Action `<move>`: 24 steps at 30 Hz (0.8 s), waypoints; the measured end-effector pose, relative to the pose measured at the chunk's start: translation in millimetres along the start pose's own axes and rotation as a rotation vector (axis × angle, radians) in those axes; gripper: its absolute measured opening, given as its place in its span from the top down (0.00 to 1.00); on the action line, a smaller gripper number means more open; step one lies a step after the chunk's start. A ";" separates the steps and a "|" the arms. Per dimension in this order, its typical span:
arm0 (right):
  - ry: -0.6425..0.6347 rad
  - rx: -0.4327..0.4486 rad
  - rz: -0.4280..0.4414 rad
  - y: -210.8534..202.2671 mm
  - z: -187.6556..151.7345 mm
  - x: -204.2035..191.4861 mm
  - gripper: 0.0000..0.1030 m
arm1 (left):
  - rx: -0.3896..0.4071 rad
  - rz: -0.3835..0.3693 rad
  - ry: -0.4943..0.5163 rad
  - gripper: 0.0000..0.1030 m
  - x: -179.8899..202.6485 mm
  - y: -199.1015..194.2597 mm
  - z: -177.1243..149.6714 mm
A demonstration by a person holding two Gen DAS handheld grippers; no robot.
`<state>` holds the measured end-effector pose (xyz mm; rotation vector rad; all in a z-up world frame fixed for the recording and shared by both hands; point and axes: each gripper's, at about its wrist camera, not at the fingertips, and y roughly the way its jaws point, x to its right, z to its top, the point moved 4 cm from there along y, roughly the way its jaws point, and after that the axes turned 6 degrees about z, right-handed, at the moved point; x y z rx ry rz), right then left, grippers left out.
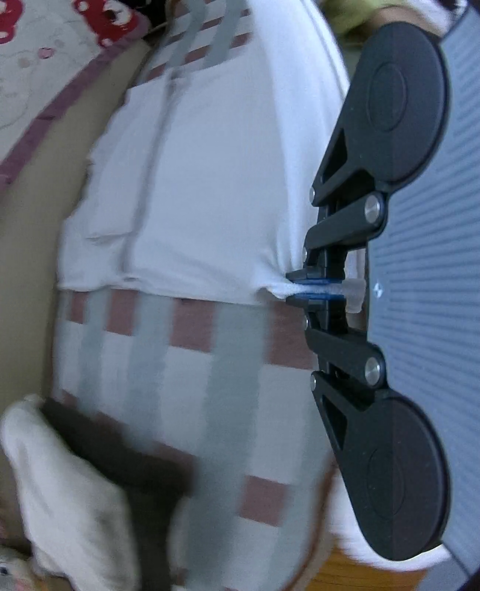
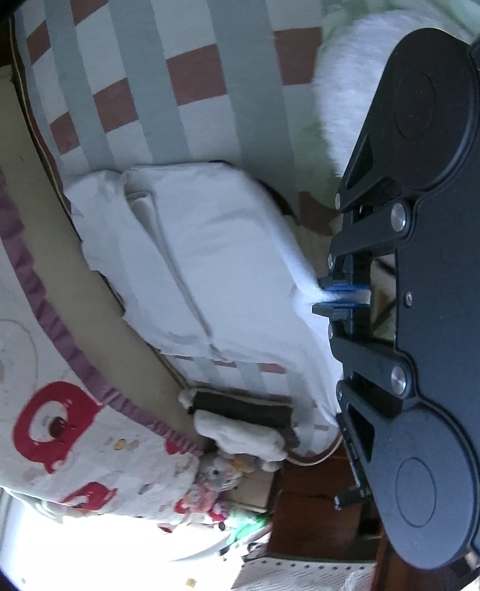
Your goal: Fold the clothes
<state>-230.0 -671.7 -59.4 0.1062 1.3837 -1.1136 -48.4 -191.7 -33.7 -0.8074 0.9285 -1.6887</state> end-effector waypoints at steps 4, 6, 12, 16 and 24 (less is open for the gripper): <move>0.014 0.097 0.000 21.5 55.6 13.6 0.92 | 0.127 0.047 0.048 0.96 10.7 24.1 74.2; 0.031 0.156 -0.004 34.2 86.4 21.4 0.92 | 0.188 0.099 0.054 0.96 20.8 42.5 115.6; 0.080 0.331 -0.017 71.6 178.5 45.0 0.92 | 0.259 0.200 0.059 0.96 51.9 98.5 174.1; 0.118 0.457 -0.016 102.0 204.3 81.0 0.92 | 0.280 0.223 0.061 0.96 60.8 129.3 192.7; 0.143 0.477 0.008 121.7 209.4 132.4 0.92 | 0.297 0.264 0.052 0.95 72.4 180.7 239.0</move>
